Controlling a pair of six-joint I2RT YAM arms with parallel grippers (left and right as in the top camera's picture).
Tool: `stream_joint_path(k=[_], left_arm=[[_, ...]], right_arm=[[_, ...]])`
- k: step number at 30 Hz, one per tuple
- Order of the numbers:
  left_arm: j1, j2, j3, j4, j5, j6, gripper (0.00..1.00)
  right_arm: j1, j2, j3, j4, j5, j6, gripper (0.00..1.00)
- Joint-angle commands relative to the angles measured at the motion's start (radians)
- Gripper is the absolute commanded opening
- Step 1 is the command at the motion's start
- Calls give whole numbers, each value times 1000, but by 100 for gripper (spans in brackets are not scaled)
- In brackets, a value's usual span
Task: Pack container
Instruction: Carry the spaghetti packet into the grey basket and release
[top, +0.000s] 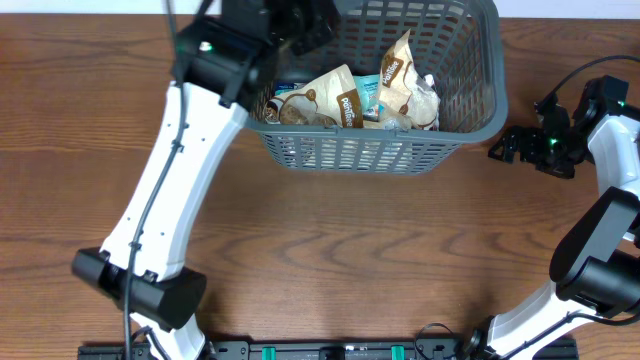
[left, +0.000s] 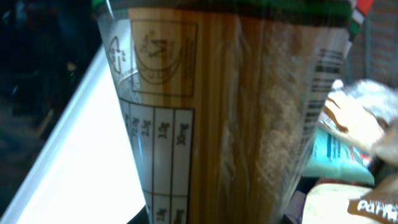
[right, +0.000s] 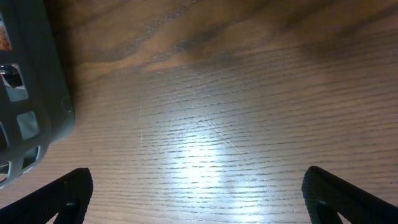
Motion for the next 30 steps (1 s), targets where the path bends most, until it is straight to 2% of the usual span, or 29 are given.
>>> stream_joint_path(k=[1,13,28,29,30], left_arm=[[-10,37,45,2,-4,146,6],[-8,257,45,-131,-5,149,6],[-3,270,45,-177,-5,149,6],[-3,270,45,-177,-5,148,24],[-3,270,45,-177,-5,148,62]], right_arm=[[10,-5,-2,-4,-1,-11,99],[10,-5,-2,-16,-1,-11,99],[9,-5,-2,-15,0,-22,99],[9,-5,-2,-15,0,-23,99],[9,-5,-2,-15,-1,-23,99]])
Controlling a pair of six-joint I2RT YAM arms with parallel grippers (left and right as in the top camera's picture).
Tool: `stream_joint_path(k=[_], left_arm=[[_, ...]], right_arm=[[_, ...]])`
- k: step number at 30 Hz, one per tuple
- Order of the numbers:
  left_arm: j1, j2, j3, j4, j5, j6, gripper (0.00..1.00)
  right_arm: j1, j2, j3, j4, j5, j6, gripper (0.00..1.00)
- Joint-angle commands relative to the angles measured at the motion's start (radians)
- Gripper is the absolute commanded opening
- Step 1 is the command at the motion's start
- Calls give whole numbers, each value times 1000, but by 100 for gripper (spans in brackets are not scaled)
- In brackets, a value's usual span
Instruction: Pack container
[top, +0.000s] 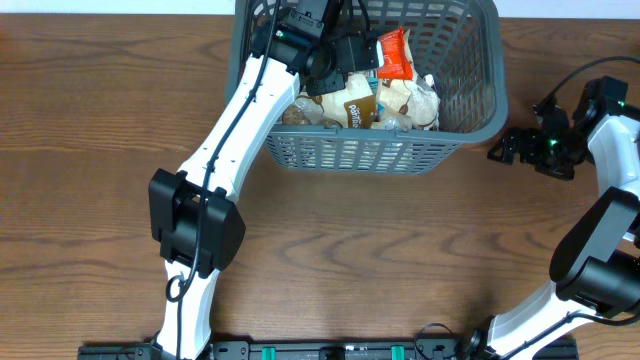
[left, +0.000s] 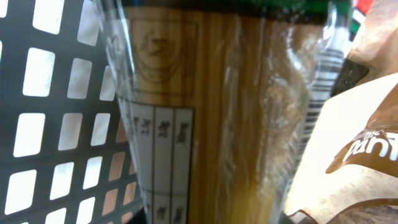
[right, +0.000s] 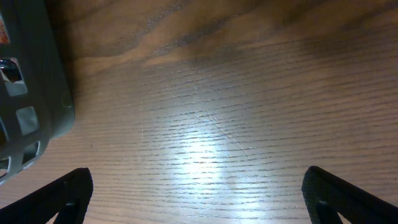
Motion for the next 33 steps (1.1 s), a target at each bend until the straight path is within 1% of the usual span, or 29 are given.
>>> stream_joint_path(k=[1,8,12,14,18,20,23,27,29,31,33], left_arm=[[11,-45,42,-5,-8,1,99],[11,-45,42,-6,-9,-10,99],[14,-61,42,3,-9,-127,98],[18,-79,42,7,-17,-166,98],[21,-144,43,47,-149,-251,99],[35,-191,43,77,-181,-296,99],[87,-269,43,119,-182,-393,99],[221,-365,43,137,-208,-576,99],[299,-401,43,114,-227,-638,99],[373,-429,43,69,-227,-666,98],[444,-452,42,23,-226,-738,99]], right_arm=[[9,-5,-2,0,-1,-18,99],[9,-5,-2,-1,0,-23,99],[9,-5,-2,2,0,-23,99],[8,-5,2,19,1,-22,99],[8,-11,70,33,84,6,99],[9,-20,136,34,108,9,99],[9,-39,272,32,108,10,99],[8,-64,472,19,108,12,99],[11,-72,557,9,104,4,99],[16,-81,630,-18,97,-37,99],[26,-101,666,-32,97,-41,99]])
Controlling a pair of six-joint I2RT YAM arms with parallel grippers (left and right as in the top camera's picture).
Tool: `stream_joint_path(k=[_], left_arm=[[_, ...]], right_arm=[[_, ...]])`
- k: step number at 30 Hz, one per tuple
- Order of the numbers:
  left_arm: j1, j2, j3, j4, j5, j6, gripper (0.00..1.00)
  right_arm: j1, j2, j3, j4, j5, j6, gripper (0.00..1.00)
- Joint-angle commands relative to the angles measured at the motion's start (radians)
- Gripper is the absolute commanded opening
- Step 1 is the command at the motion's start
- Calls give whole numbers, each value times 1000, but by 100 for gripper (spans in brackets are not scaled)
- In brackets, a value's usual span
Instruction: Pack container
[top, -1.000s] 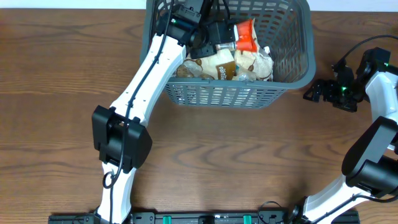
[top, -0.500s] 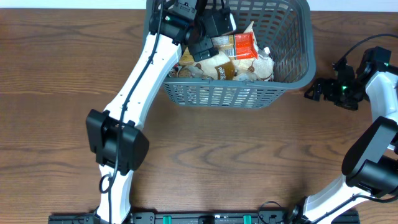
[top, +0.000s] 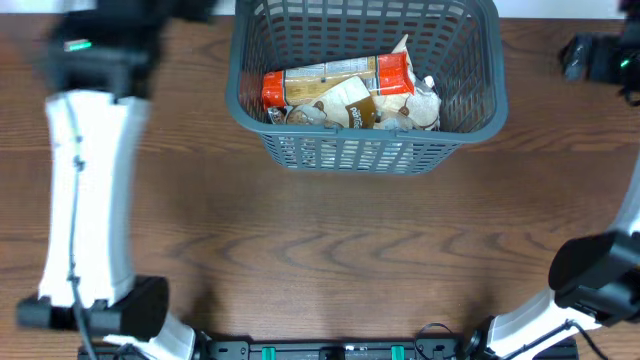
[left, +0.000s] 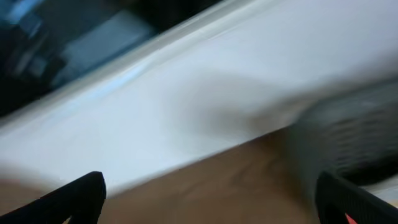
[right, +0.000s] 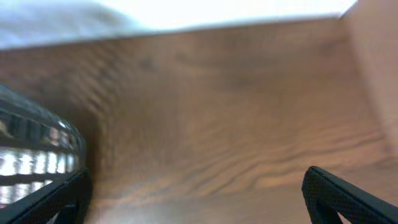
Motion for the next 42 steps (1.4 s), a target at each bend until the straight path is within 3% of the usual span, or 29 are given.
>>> stream_joint_path(k=[1,4,7,12,20,29,36,42], left_arm=[[85,-20,8,-56,-21,-184,99],[171,-42,-3,-128,-6,-262,99],[211,-71,-49,-170,44,-262,99],[213,-182,-240,-122,48,-258,99],[214,-483,-739,76,188,-281,99],[212,-792,-1185,108,303,-322,98],[212,-987,-1357,119,306,-366,99],[209,-1033,-1384,121,305,-366,99]], right_arm=[[27,-60,59,-17,-3,-29,99],[48,-113,58,-35,6,-16,99],[82,-169,41,-67,62,16,99],[163,-314,-99,-72,169,64,99],[282,-638,-574,-6,187,149,99],[413,-984,-1030,12,188,283,99],[452,-1181,-1197,-5,184,301,99],[452,-1221,-1247,23,184,300,99]])
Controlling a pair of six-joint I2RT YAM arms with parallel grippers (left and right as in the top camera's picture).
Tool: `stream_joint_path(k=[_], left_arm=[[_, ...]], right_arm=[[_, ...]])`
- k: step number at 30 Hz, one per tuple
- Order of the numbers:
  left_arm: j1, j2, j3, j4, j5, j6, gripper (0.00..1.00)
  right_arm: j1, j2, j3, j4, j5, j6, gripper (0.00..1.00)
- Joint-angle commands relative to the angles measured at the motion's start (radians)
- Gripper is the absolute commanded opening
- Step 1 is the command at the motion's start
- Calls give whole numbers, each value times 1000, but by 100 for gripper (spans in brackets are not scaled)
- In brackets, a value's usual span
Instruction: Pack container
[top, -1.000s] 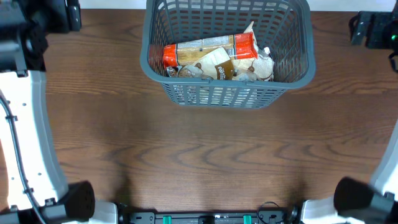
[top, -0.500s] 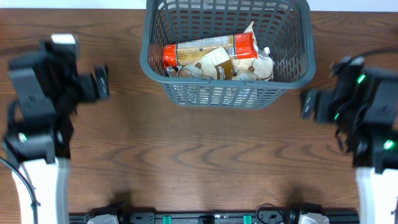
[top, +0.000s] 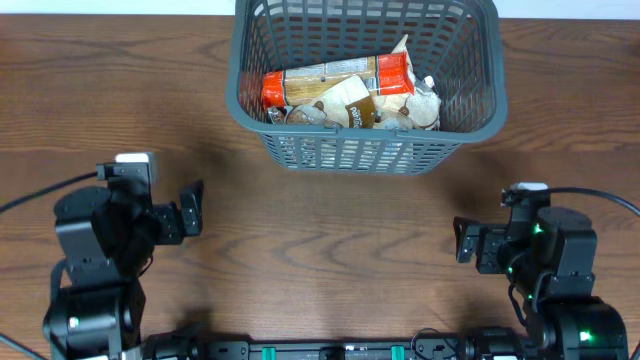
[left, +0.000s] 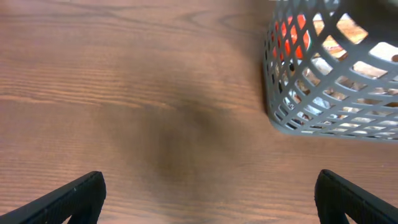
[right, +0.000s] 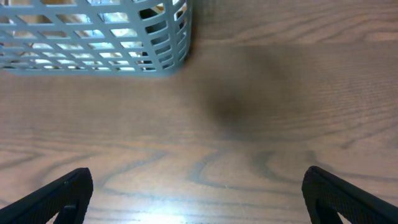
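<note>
A grey mesh basket (top: 470, 100) stands at the table's far middle. In it a long clear pasta pack with red ends (top: 335, 78) lies across brown and white snack bags (top: 400, 105). My left gripper (top: 190, 208) sits low at the near left, open and empty, its black fingertips (left: 74, 199) wide apart over bare wood. My right gripper (top: 462, 243) sits at the near right, also open and empty, fingertips (right: 62, 199) spread. The basket (left: 323, 106) shows at the right of the left wrist view, and the basket (right: 124, 43) at the top left of the right wrist view.
Brown wooden table (top: 330, 250) all round the basket. A white wall strip (top: 100, 8) runs along the far edge. Both arm bases stand at the near corners, with a black rail along the front edge.
Both arms have come down from the far corners to the near left and near right of the table. Both grippers stay open. The pasta pack lies unchanged in the basket.
My left gripper held the pasta pack above the basket's left side, then lower inside it over the snack bags. Later the pack lay in the basket and the left gripper was open and away. Both arms now rest at the near corners.
</note>
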Motion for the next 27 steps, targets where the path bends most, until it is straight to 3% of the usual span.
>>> stream_joint_path(k=[1,27], left_arm=[[-8,3,-5,8,16,-12,99],[-28,18,-5,-11,16,-12,99]], right_arm=[[10,-1,-16,7,6,20,99],[10,7,-16,-11,6,20,99]])
